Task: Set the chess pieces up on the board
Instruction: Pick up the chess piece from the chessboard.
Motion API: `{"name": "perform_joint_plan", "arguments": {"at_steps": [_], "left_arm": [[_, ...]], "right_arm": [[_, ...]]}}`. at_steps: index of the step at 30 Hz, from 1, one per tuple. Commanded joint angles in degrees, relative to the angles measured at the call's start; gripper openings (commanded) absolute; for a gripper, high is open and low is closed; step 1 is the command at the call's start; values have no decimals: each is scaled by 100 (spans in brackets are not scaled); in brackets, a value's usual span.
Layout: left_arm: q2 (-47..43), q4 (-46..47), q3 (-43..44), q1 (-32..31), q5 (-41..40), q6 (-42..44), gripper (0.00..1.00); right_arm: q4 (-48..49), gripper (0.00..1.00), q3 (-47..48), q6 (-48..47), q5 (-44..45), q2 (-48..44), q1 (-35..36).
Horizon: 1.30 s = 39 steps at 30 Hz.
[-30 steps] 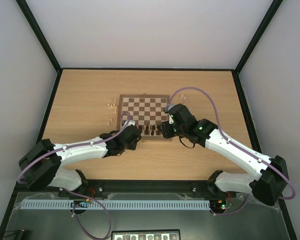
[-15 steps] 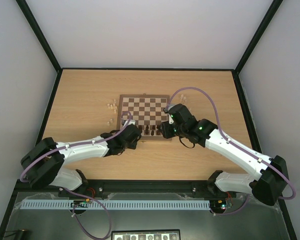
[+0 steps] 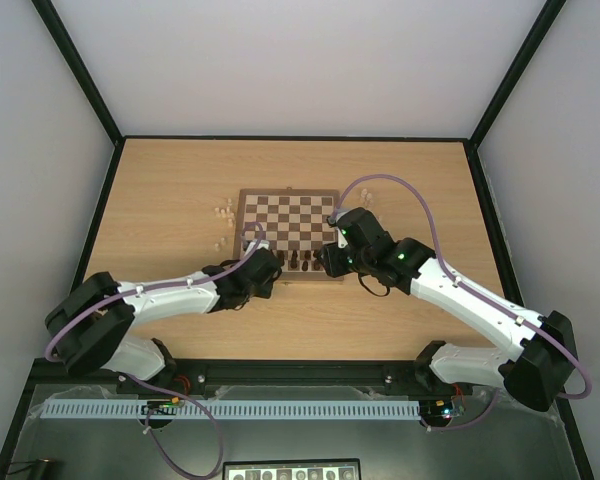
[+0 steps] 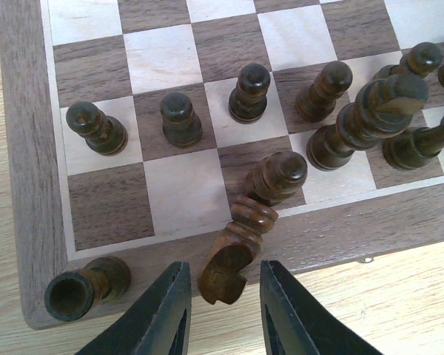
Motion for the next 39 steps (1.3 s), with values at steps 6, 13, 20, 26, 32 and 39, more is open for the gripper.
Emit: {"name": "perform_joint_plan", "arguments": {"at_steps": [6,13,20,26,32,39], "left_arm": [[169,145,-54,65,0,110,28],[244,178,-27,72,19,138,27],[204,176,-35,76,28,147,23],[122,114,-38,78,64,126,20],[-208,-105,-91,43,159,33,19],[-473,-329,-47,-39,160,-48,19]], "right_arm": [[-17,40,-10,-70,-10,61,-29],[-18,40,7,-79,-5,85,-34],[-9,40,-4,-79,-20,96,-31],[-2,40,-16,-70,-27,80,-29],[8,40,-29,-70,-37,87,-29],[9,40,-41,-61,-71,74,-35]]}}
